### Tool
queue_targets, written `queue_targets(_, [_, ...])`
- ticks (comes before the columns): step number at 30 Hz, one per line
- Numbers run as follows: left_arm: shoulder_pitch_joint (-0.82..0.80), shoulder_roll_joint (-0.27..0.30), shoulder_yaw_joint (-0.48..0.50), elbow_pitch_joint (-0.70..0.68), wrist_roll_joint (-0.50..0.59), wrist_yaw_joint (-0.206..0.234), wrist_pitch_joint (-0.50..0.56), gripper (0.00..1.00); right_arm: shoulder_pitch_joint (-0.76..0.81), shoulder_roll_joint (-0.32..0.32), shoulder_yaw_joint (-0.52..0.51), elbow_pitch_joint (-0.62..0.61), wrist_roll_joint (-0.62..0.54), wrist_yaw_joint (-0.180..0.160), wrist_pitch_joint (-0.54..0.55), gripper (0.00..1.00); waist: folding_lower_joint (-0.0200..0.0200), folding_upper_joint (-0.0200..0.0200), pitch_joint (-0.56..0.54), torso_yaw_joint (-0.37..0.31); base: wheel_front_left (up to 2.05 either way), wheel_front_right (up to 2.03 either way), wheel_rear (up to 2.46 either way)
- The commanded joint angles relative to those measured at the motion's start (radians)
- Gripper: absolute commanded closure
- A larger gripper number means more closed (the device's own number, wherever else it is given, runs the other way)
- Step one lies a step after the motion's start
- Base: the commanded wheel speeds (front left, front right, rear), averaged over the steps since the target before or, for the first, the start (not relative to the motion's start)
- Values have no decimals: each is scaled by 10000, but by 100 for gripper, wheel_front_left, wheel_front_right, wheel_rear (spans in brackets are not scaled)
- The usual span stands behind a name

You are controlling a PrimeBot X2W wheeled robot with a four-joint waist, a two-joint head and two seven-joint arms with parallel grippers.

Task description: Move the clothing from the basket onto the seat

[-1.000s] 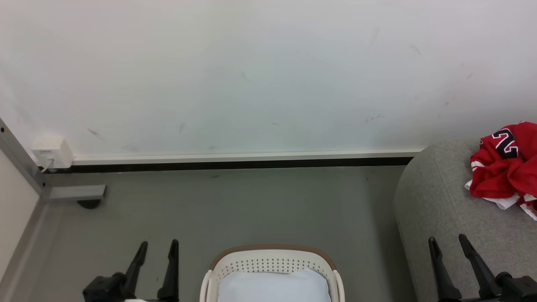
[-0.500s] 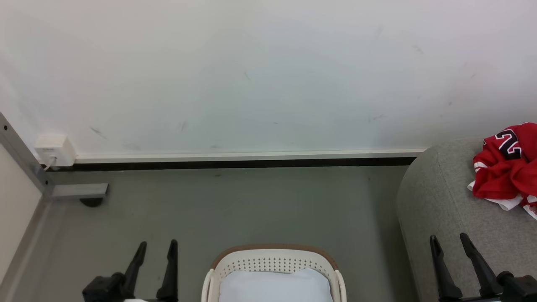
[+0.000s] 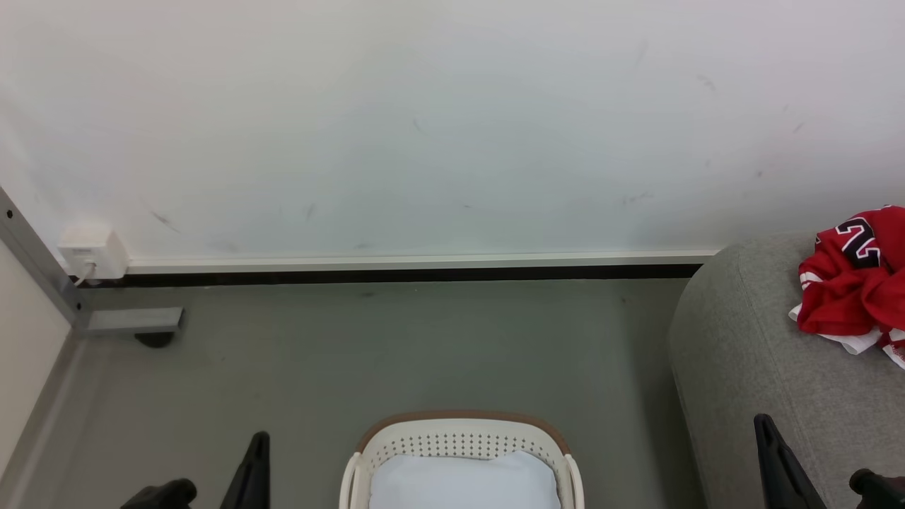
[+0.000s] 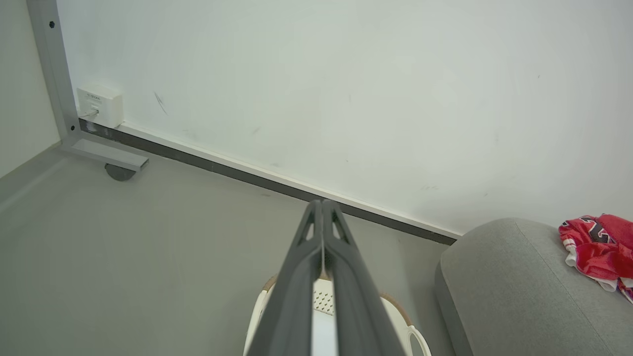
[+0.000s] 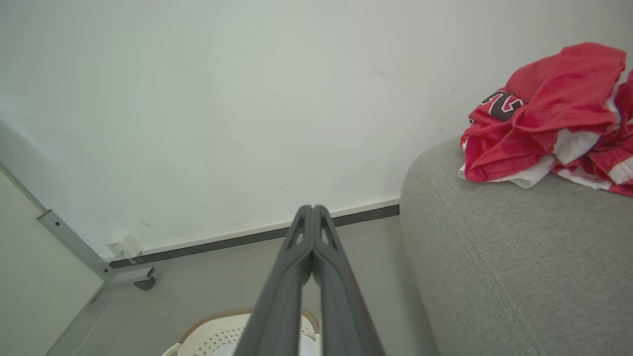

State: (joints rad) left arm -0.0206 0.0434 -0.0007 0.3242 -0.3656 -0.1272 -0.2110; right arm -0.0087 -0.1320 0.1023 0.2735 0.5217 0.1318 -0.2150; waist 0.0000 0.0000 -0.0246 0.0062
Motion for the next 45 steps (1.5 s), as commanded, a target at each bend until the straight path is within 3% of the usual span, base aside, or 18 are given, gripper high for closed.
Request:
queue_targets(1, [-251, 41, 89, -191, -485, -5, 78, 100, -226, -40, -123, -161, 425, -2, 76, 100, 0, 0, 4, -2, 0, 0, 0])
queue_targets(16, [-412, 53, 330, -372, -3393, -14, 823, 100, -452, 147, -599, -206, 2974, -5, 834, 100, 0, 0, 46, -12, 0, 0, 0])
queue_targets(45, [-637, 73, 668, -557, -7032, -29, 1800, 100, -693, 394, -1216, -255, 6159, -9, 1806, 100, 0, 0, 115, -27, 0, 0, 0])
